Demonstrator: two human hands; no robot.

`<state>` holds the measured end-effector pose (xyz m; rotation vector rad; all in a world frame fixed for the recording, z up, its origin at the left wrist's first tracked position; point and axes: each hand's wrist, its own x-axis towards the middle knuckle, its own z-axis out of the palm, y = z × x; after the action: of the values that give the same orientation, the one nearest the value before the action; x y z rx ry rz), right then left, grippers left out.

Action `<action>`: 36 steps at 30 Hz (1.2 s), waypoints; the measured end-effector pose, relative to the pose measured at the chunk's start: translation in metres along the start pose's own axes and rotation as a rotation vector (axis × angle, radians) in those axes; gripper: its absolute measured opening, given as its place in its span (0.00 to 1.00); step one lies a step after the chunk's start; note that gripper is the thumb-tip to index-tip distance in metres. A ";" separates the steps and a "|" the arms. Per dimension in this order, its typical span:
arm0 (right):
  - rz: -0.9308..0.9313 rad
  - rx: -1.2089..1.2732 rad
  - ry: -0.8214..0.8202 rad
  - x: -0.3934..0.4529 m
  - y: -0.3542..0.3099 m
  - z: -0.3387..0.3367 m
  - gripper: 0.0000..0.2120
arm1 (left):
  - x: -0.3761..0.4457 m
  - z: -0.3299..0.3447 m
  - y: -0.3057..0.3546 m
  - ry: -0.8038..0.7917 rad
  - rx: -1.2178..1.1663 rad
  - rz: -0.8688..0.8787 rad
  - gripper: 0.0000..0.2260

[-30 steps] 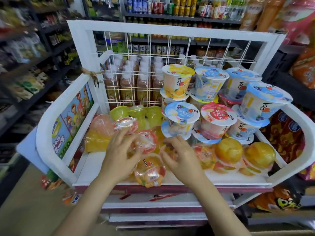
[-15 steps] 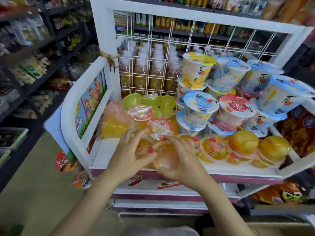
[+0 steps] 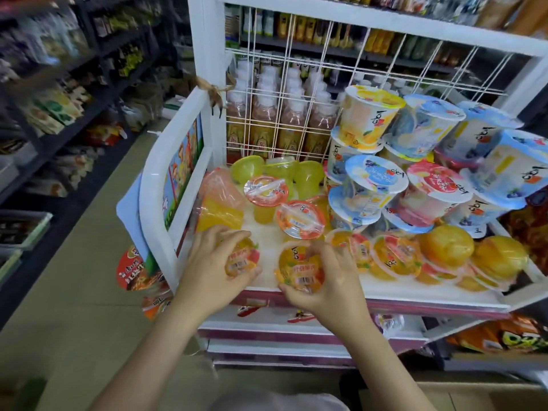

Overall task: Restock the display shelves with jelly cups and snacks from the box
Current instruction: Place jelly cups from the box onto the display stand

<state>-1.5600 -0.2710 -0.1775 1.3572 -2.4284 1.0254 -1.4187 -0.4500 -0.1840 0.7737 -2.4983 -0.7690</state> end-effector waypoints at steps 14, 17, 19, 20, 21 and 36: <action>0.070 0.321 -0.027 -0.015 -0.012 0.039 0.25 | -0.004 -0.005 -0.021 -0.101 0.307 0.143 0.28; 0.102 0.330 -0.042 -0.014 -0.010 0.036 0.23 | 0.000 -0.010 -0.009 -0.087 0.314 0.145 0.32; 0.095 0.216 0.005 -0.012 -0.008 0.027 0.22 | 0.007 -0.012 0.002 -0.102 0.312 0.159 0.33; 0.086 0.155 0.058 -0.011 -0.007 0.021 0.22 | 0.011 -0.012 0.008 -0.122 0.313 0.164 0.34; 0.079 0.114 0.119 -0.007 -0.006 0.014 0.21 | 0.016 -0.011 0.012 -0.137 0.315 0.170 0.35; -0.152 -0.043 -0.052 0.090 0.024 0.025 0.29 | 0.056 0.007 0.009 -0.180 0.360 0.070 0.40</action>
<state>-1.6258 -0.3401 -0.1664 1.5450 -2.3253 0.9075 -1.4683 -0.4752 -0.1718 0.7563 -2.8546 -0.3811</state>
